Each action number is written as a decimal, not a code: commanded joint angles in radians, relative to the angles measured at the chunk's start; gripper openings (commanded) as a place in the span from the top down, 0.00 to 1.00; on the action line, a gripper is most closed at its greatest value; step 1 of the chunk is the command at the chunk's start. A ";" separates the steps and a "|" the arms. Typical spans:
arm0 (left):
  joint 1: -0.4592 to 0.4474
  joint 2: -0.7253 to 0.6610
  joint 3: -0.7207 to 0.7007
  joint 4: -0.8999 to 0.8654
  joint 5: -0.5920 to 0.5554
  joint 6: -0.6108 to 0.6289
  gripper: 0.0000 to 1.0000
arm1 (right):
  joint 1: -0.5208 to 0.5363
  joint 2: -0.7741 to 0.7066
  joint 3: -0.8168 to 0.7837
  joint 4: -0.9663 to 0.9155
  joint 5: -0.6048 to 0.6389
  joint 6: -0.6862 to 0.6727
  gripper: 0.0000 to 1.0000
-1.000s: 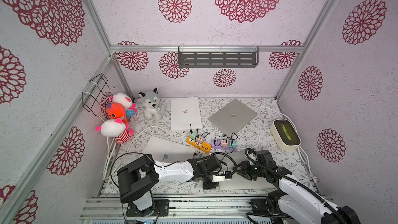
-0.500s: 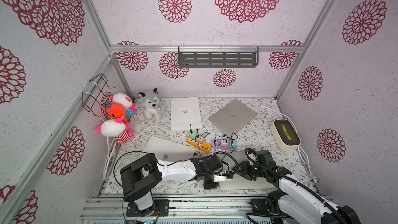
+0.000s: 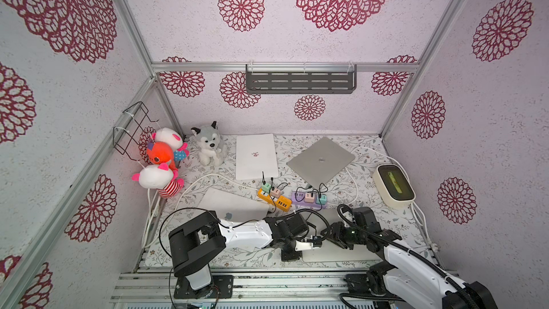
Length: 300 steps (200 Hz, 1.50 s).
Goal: Unplug the laptop charger
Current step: Remove the charging cable from the laptop.
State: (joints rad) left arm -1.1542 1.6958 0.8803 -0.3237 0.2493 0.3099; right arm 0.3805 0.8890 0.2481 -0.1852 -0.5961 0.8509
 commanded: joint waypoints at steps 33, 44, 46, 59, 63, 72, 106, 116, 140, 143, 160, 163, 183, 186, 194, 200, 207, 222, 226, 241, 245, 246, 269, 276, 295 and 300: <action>0.001 0.027 0.032 -0.026 0.028 0.009 0.77 | 0.004 0.004 -0.004 0.015 -0.019 0.005 0.57; 0.003 0.032 0.038 -0.034 0.032 0.008 0.78 | 0.004 0.004 -0.004 0.015 -0.021 0.005 0.57; 0.003 0.033 0.038 -0.035 0.032 0.008 0.78 | 0.004 0.004 -0.004 0.016 -0.021 0.006 0.57; 0.005 0.036 0.042 -0.039 0.033 0.007 0.78 | 0.004 0.007 -0.004 0.016 -0.019 0.004 0.57; 0.005 0.036 0.042 -0.038 0.034 0.005 0.78 | 0.004 0.007 -0.005 0.016 -0.021 0.004 0.57; 0.006 0.036 0.042 -0.039 0.034 0.006 0.79 | 0.003 0.009 -0.004 0.016 -0.020 0.003 0.57; 0.010 0.042 0.048 -0.047 0.034 0.000 0.79 | 0.004 0.009 -0.006 0.016 -0.023 0.004 0.57; 0.010 0.046 0.052 -0.052 0.036 0.000 0.80 | 0.004 0.009 -0.005 0.016 -0.023 0.004 0.57; 0.013 0.054 0.061 -0.064 0.036 -0.004 0.81 | 0.003 0.008 -0.006 0.017 -0.021 0.005 0.57; 0.013 0.054 0.062 -0.064 0.035 -0.005 0.81 | 0.004 0.008 -0.006 0.017 -0.020 0.005 0.57; 0.013 0.054 0.062 -0.065 0.034 -0.007 0.81 | 0.004 0.006 -0.006 0.016 -0.021 0.005 0.57; 0.013 0.054 0.061 -0.065 0.033 -0.007 0.81 | 0.004 0.005 -0.006 0.016 -0.021 0.005 0.57; 0.013 0.054 0.062 -0.067 0.033 -0.009 0.85 | 0.005 0.007 -0.006 0.016 -0.020 0.004 0.57; 0.013 0.054 0.062 -0.067 0.033 -0.009 0.86 | 0.004 0.007 -0.006 0.016 -0.020 0.005 0.57; 0.013 0.054 0.062 -0.067 0.031 -0.011 0.88 | 0.004 0.007 -0.006 0.016 -0.019 0.005 0.57; 0.013 0.053 0.061 -0.067 0.031 -0.012 0.89 | 0.004 0.007 -0.006 0.017 -0.019 0.005 0.57; 0.014 0.053 0.060 -0.067 0.030 -0.014 0.89 | 0.005 0.008 -0.007 0.016 -0.018 0.005 0.57; 0.014 0.049 0.057 -0.065 0.026 -0.015 0.92 | 0.004 0.010 -0.007 0.016 -0.018 0.005 0.57; 0.014 0.050 0.057 -0.064 0.024 -0.017 0.93 | 0.003 0.010 -0.008 0.016 -0.018 0.005 0.57; 0.014 0.047 0.054 -0.064 0.018 -0.024 0.96 | 0.004 0.011 -0.007 0.016 -0.017 0.005 0.57; 0.014 0.046 0.053 -0.063 0.016 -0.026 0.97 | 0.003 0.011 -0.007 0.016 -0.017 0.005 0.57; 0.014 0.046 0.052 -0.062 0.015 -0.026 0.97 | 0.004 0.010 -0.007 0.016 -0.016 0.005 0.57; 0.013 0.041 0.047 -0.060 0.009 -0.035 0.97 | 0.004 0.010 -0.006 0.016 -0.016 0.006 0.57; 0.014 0.040 0.046 -0.060 0.010 -0.035 0.97 | 0.003 0.009 -0.007 0.016 -0.016 0.007 0.57; 0.014 0.042 0.050 -0.068 0.014 -0.031 0.97 | 0.004 0.009 -0.007 0.015 -0.016 0.005 0.57; 0.014 0.042 0.052 -0.070 0.017 -0.028 0.97 | 0.003 0.010 -0.007 0.016 -0.017 0.005 0.57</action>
State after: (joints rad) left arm -1.1446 1.7378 0.9287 -0.3775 0.2527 0.2749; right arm 0.3805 0.8978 0.2481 -0.1822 -0.6064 0.8505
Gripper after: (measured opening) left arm 0.119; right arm 0.433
